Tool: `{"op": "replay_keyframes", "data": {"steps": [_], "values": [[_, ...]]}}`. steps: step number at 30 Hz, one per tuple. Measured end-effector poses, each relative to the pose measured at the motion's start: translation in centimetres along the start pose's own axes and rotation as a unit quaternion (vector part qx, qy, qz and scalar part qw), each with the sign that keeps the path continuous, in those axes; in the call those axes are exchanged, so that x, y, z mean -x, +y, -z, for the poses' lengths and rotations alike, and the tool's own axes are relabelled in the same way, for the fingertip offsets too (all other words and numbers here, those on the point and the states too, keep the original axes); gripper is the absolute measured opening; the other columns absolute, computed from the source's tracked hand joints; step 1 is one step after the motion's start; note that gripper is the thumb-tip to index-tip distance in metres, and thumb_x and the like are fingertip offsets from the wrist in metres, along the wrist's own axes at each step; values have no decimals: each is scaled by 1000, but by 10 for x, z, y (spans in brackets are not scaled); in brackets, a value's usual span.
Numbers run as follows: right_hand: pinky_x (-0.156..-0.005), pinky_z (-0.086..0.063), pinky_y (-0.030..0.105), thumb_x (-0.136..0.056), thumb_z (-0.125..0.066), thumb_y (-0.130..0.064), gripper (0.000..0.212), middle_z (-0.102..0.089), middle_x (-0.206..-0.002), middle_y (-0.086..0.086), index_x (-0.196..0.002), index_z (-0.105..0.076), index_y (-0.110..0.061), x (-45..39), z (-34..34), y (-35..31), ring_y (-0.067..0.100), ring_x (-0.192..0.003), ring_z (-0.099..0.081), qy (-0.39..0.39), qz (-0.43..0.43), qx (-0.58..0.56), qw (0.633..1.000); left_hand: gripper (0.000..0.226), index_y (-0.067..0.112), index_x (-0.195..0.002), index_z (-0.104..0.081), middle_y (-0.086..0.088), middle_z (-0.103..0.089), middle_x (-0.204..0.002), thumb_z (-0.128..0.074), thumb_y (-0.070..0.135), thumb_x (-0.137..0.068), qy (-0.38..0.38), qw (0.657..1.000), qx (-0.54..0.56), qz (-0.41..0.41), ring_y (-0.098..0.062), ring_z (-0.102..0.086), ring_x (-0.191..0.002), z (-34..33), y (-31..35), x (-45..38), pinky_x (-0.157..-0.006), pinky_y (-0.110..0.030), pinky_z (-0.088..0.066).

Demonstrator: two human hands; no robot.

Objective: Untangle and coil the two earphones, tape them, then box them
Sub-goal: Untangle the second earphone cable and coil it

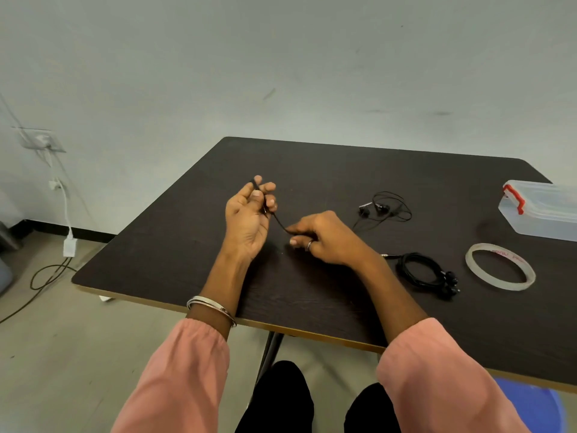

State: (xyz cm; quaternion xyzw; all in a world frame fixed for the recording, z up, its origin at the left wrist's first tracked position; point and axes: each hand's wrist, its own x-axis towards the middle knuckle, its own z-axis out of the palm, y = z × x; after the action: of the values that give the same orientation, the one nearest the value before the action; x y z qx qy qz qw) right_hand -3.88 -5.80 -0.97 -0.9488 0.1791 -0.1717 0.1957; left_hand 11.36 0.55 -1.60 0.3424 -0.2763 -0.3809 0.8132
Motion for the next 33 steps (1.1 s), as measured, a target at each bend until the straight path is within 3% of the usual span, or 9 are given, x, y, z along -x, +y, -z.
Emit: {"op": "replay_keyframes", "data": {"steps": [4,7,9,12,16,22,30,33], "values": [[-79,-39,13,-89,-64,-13,27,-71,-107,9,-115,-68,-4,1,1,-2,16,-97,-64,6,20,-4,1000,18,7,-107,-46,-9,-64,-90,-33,-3,-101,22,993,-110,-42,-9,-57,-60,2,-5,-1,-62,-21,-50],[-66,-47,21,-88,-66,-11,18,-73,-89,9,-103,-73,-6,2,5,-3,8,-66,-62,77,20,-27,996,24,12,-100,-52,-6,-64,-90,-32,-1,-102,-8,969,-238,-62,-8,-59,-62,-1,-11,3,-67,-23,-51],[-57,-51,23,-88,-66,-10,13,-72,-76,6,-98,-74,-8,3,9,-3,7,-51,-59,134,-19,-107,985,29,17,-97,-54,-6,-65,-90,-32,0,-102,-38,957,-280,-60,-11,-60,-65,-1,-13,4,-68,-24,-51],[-46,-49,23,-88,-66,-8,10,-69,-68,3,-96,-73,-8,4,16,-2,13,-47,-59,206,-61,-257,942,25,2,-118,-53,-13,-67,-95,-34,-1,-101,-84,936,-339,-44,-14,-63,-73,2,-17,3,-70,-22,-52],[-48,-46,20,-89,-63,-5,12,-69,-73,12,-98,-71,-1,6,25,-3,13,-52,-55,267,-59,-339,900,29,8,-124,-46,-10,-65,-92,-33,-4,-100,-152,914,-376,-16,-16,-67,-74,-1,-20,8,-70,-26,-53],[-56,-46,16,-91,-60,-4,14,-69,-74,7,-99,-71,-5,5,31,5,5,-64,-61,344,-64,-354,867,36,1,-137,-41,-3,-60,-79,-29,3,-103,-216,906,-359,56,-5,-43,-53,-9,-16,15,-58,-18,-41],[-60,-49,21,-90,-63,-6,12,-69,-76,8,-99,-70,-5,2,28,13,11,-71,-65,373,-76,-346,857,36,2,-118,-56,3,-40,-57,-30,22,-104,-289,921,-226,129,-4,-25,-44,-9,-11,18,-45,-23,-18],[-56,-46,22,-89,-65,-10,8,-69,-72,6,-94,-71,-9,0,24,18,9,-63,-62,364,-95,-316,871,35,2,-114,-57,4,-37,-55,-31,22,-103,-296,931,-162,140,-3,-25,-42,-7,-8,17,-42,-19,-19]]}}
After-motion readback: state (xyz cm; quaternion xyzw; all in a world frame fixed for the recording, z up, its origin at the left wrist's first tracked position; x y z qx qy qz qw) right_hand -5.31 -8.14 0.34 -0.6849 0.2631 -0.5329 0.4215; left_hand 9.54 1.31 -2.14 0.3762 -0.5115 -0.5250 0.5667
